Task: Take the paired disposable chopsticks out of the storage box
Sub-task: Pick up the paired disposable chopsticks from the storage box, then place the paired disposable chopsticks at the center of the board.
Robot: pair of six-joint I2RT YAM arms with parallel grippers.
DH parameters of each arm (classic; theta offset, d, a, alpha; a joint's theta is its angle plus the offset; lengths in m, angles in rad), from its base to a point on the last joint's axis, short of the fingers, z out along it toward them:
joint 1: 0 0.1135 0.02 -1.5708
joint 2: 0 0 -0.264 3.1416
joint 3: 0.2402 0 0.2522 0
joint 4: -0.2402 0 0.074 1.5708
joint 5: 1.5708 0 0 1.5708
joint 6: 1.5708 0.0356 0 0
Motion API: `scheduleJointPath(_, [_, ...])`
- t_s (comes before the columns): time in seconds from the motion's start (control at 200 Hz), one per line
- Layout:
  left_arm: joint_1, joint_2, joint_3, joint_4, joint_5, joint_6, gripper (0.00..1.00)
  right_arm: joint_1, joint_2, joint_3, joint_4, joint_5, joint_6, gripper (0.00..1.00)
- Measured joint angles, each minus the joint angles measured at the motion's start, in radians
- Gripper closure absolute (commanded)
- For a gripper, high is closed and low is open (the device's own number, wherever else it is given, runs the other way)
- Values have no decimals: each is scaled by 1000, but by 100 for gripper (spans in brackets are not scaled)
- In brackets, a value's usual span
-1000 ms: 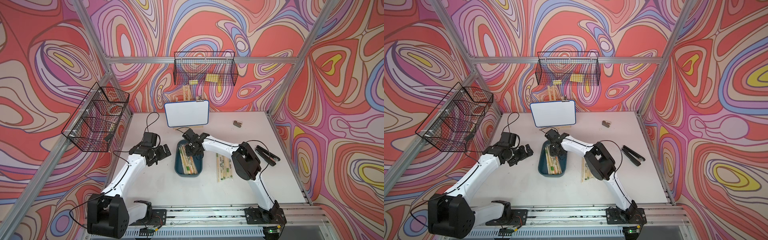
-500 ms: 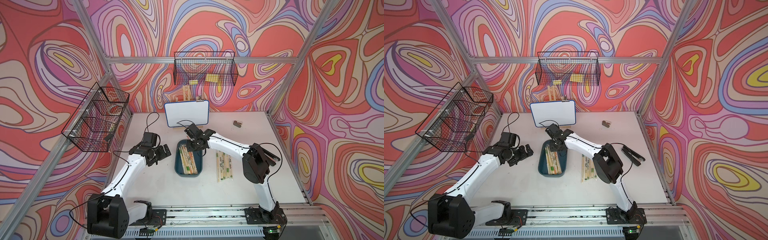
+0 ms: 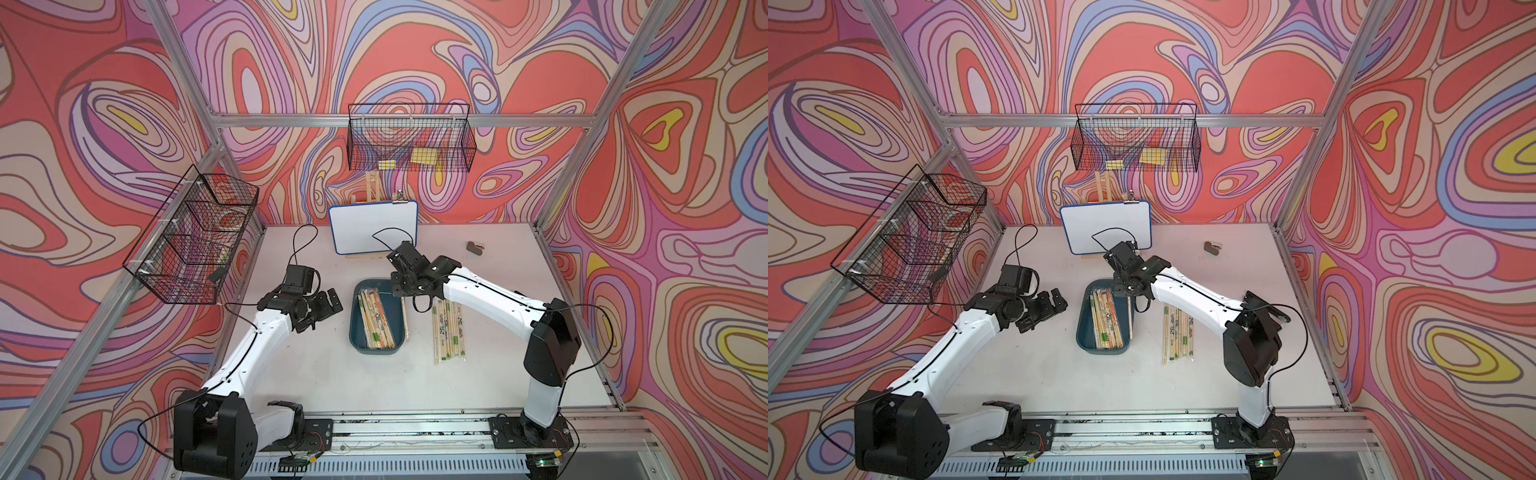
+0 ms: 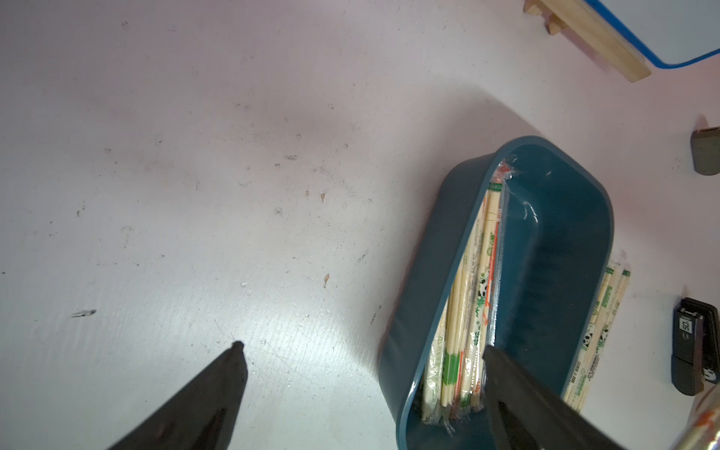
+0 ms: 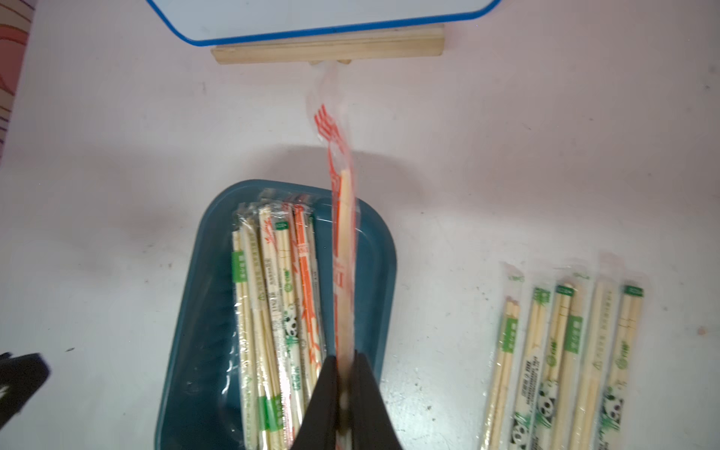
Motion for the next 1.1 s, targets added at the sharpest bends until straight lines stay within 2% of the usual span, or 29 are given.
scheduleJointPath(0.345, [0, -5, -24, 0, 16, -5, 0, -14, 1, -175, -79, 121, 55, 100])
scheduleJointPath(0.781, [0, -6, -24, 0, 20, -12, 0, -14, 106, -204, -80, 166, 99, 100])
scheduleJointPath(1.102, [0, -6, -24, 0, 20, -12, 0, -14, 119, -215, -79, 180, 106, 98])
